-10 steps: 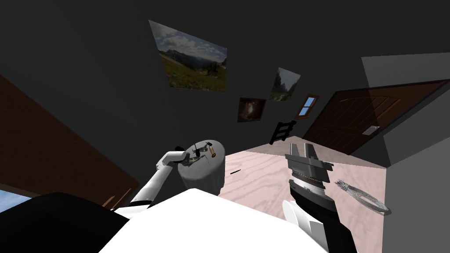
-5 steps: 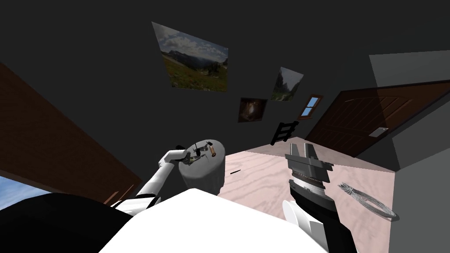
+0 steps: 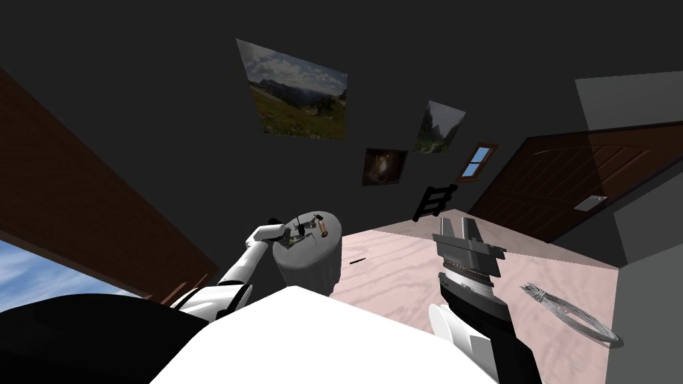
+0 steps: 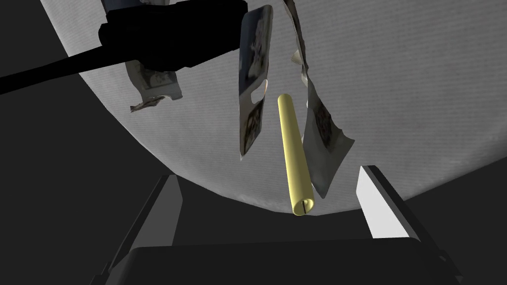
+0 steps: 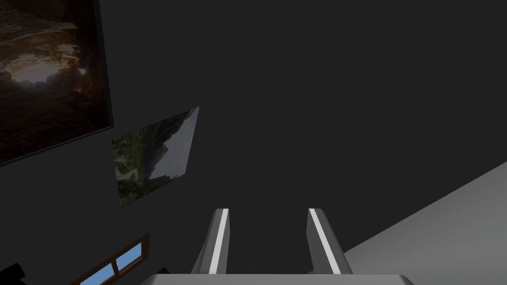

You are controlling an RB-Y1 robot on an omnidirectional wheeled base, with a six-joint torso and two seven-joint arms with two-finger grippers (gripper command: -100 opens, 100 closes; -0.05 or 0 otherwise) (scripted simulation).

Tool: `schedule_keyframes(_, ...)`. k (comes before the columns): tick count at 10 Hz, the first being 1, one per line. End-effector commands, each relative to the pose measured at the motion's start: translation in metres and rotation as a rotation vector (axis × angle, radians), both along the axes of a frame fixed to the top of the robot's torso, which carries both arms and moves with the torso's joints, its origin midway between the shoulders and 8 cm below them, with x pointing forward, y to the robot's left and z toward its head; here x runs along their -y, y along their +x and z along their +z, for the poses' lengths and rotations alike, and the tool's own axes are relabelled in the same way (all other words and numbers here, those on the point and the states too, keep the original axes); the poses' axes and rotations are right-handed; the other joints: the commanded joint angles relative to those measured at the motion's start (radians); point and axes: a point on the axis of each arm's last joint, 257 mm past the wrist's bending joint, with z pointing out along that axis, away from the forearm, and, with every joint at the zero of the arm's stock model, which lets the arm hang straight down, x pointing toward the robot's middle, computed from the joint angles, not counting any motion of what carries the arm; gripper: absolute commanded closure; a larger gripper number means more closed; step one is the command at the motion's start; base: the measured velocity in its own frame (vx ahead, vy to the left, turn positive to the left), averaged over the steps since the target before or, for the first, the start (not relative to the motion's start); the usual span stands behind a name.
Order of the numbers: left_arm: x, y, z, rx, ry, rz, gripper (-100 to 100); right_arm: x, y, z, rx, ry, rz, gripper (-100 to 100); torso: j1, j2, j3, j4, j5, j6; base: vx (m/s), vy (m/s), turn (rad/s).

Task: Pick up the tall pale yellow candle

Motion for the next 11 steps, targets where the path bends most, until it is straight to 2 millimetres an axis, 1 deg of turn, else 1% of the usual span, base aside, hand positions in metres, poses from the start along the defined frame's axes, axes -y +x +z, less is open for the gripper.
schedule_keyframes(1, -0.003, -0.003, -0.008, -0.019, -0.007, 0.004, -100, 0.000, 0.000, 0.000, 0.000, 0.000, 0.000, 0, 0.000, 0.000, 0.000, 0.000, 0.000, 0.000, -0.007, -0.032, 0.025)
schedule_keyframes(2, -0.005, 0.013, 0.001, 0.008, 0.005, -0.018, -100, 0.000, 0.000, 0.000, 0.000, 0.000, 0.000, 0, 0.000, 0.000, 0.000, 0.000, 0.000, 0.000, -0.007, -0.038, 0.056)
schedule_keyframes(3, -0.006, 0.005, -0.010, -0.018, -0.006, -0.006, -100, 0.000, 0.000, 0.000, 0.000, 0.000, 0.000, 0, 0.000, 0.000, 0.000, 0.000, 0.000, 0.000, -0.003, -0.029, 0.037)
schedule_keyframes(4, -0.009, 0.019, -0.002, 0.004, 0.004, -0.024, -100, 0.000, 0.000, 0.000, 0.000, 0.000, 0.000, 0, 0.000, 0.000, 0.000, 0.000, 0.000, 0.000, -0.005, -0.033, 0.062)
schedule_keyframes(5, -0.010, 0.011, -0.012, -0.019, -0.007, -0.013, -100, 0.000, 0.000, 0.000, 0.000, 0.000, 0.000, 0, 0.000, 0.000, 0.000, 0.000, 0.000, 0.000, -0.004, -0.031, 0.028)
schedule_keyframes(6, -0.012, 0.027, -0.001, 0.009, 0.007, -0.035, -100, 0.000, 0.000, 0.000, 0.000, 0.000, 0.000, 0, 0.000, 0.000, 0.000, 0.000, 0.000, 0.000, -0.011, -0.037, 0.061)
schedule_keyframes(7, -0.013, 0.020, -0.011, -0.014, -0.005, -0.023, -100, 0.000, 0.000, 0.000, 0.000, 0.000, 0.000, 0, 0.000, 0.000, 0.000, 0.000, 0.000, 0.000, -0.009, -0.033, 0.032)
schedule_keyframes(8, -0.014, 0.036, 0.000, 0.016, 0.010, -0.045, -100, 0.000, 0.000, 0.000, 0.000, 0.000, 0.000, 0, 0.000, 0.000, 0.000, 0.000, 0.000, 0.000, -0.007, -0.032, 0.048)
schedule_keyframes(9, -0.015, 0.026, -0.012, -0.012, -0.004, -0.032, -100, 0.000, 0.000, 0.000, 0.000, 0.000, 0.000, 0, 0.000, 0.000, 0.000, 0.000, 0.000, 0.000, -0.003, -0.030, 0.033)
schedule_keyframes(10, -0.016, 0.024, -0.014, -0.018, -0.007, -0.029, -100, 0.000, 0.000, 0.000, 0.000, 0.000, 0.000, 0, 0.000, 0.000, 0.000, 0.000, 0.000, 0.000, 0.000, -0.017, 0.004)
schedule_keyframes(11, -0.017, 0.038, -0.006, 0.004, 0.004, -0.046, -100, 0.000, 0.000, 0.000, 0.000, 0.000, 0.000, 0, 0.001, 0.000, 0.000, 0.000, 0.000, 0.000, -0.004, -0.024, 0.064)
